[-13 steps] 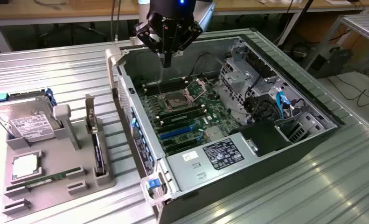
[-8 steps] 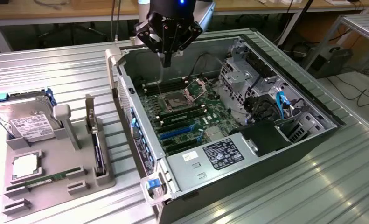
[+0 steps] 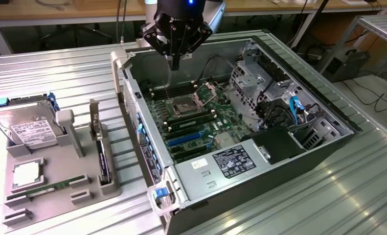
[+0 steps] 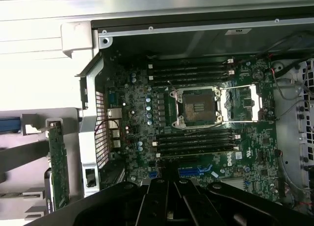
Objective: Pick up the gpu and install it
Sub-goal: 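Reach for the gpu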
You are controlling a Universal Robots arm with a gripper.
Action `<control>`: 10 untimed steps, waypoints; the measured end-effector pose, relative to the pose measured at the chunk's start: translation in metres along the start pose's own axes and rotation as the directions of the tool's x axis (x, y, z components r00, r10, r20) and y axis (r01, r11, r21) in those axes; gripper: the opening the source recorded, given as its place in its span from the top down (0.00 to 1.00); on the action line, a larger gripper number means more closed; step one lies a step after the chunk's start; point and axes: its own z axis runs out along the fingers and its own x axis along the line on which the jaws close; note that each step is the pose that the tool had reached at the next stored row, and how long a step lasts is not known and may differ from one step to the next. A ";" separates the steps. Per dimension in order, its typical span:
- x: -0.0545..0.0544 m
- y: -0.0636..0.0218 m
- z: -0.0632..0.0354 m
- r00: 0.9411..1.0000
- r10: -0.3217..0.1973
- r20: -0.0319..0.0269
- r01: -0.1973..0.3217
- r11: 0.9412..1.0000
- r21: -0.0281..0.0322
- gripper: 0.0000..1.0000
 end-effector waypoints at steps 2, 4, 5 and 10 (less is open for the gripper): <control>0.000 0.0000 -0.0001 1.000 0.000 0.000 0.000 1.000 0.000 0.89; 0.002 -0.0036 -0.0002 1.000 0.000 0.000 0.000 1.000 0.000 0.89; 0.006 -0.0090 -0.0008 1.000 0.000 0.000 0.000 1.000 0.001 0.89; 0.019 -0.0207 -0.0020 1.000 0.000 0.001 0.000 1.000 0.001 0.89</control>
